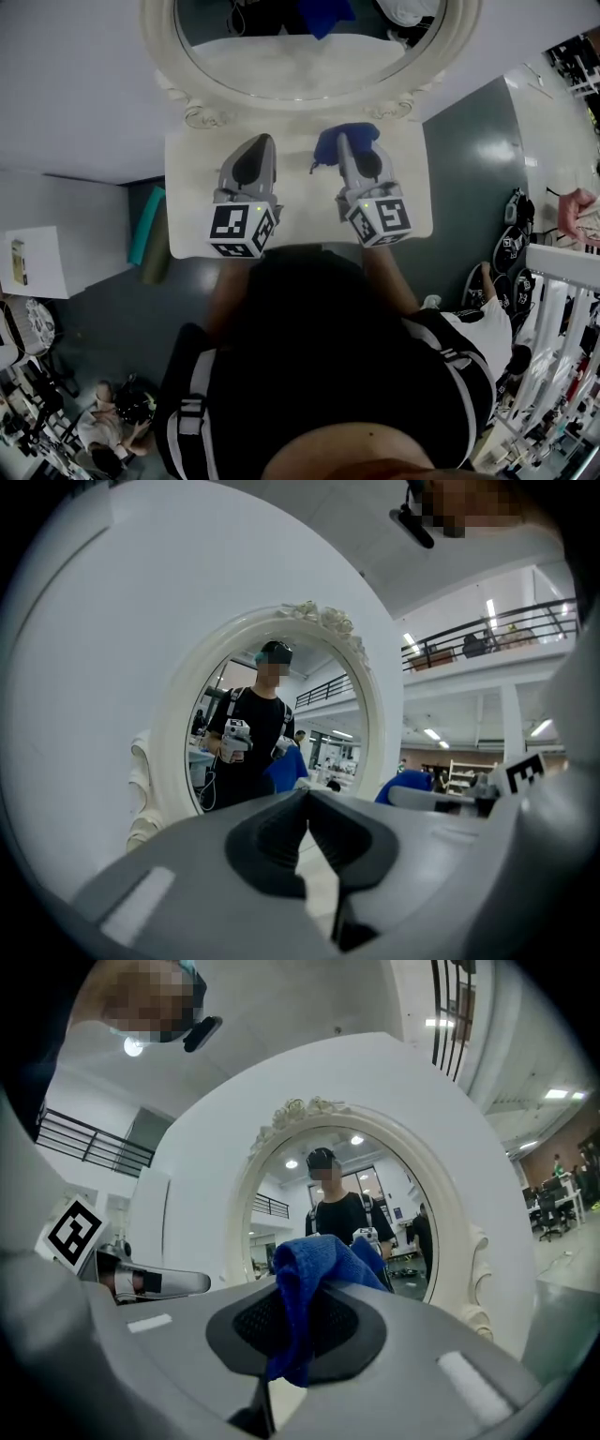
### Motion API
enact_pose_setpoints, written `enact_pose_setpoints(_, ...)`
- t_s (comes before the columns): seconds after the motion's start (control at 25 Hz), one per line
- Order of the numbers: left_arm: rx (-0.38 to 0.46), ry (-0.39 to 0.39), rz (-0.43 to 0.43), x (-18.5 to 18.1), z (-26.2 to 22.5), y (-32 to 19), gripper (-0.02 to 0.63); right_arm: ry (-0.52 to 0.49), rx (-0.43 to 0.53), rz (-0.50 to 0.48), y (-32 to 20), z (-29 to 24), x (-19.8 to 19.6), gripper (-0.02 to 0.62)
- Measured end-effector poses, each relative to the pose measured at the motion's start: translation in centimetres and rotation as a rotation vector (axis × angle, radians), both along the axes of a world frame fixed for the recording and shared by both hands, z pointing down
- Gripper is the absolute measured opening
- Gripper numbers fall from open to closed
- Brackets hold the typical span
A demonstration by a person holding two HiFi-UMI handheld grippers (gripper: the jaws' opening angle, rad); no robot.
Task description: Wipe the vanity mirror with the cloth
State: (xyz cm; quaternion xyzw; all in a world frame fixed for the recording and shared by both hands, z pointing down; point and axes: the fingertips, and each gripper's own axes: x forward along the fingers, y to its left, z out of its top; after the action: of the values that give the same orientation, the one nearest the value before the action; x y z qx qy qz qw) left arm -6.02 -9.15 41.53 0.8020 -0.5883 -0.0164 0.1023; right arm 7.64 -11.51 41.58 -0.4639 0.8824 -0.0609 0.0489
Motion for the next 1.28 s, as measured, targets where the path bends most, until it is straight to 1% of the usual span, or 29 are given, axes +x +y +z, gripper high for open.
enact_pose_setpoints(0.28, 0.011, -0.019, 0.002, 0.7, -0.1, -0.1, 0.008, 0.006, 0.001, 0.008, -0.2, -0.2, 0.2, 0.029)
enact_pose_setpoints(0.56, 0.011, -0.049, -0.032, 1.2, 0.5, 0.4, 0.008, 0.012, -0.021, 0.02, 0.2, 0.6, 0.4, 0.028)
enact_pose_setpoints(0.72, 0.01, -0.046, -0.044, 1.2, 0.6, 0.7, 0.008, 0.004, -0.019, 0.018, 0.5, 0.6, 0.4, 0.029)
enact_pose_setpoints(1.08, 0.013, -0.037, -0.048, 1.2, 0.7, 1.0, 0.008, 0.018, -0.02, 0.016, 1.0, 0.9, 0.6, 0.029)
enact_pose_setpoints(1.28, 0.008, -0.054, -0.034, 1.7, 0.9, 1.4, 0.008, 0.016, -0.013, 0.012, 1.5, 0.9, 0.6, 0.029)
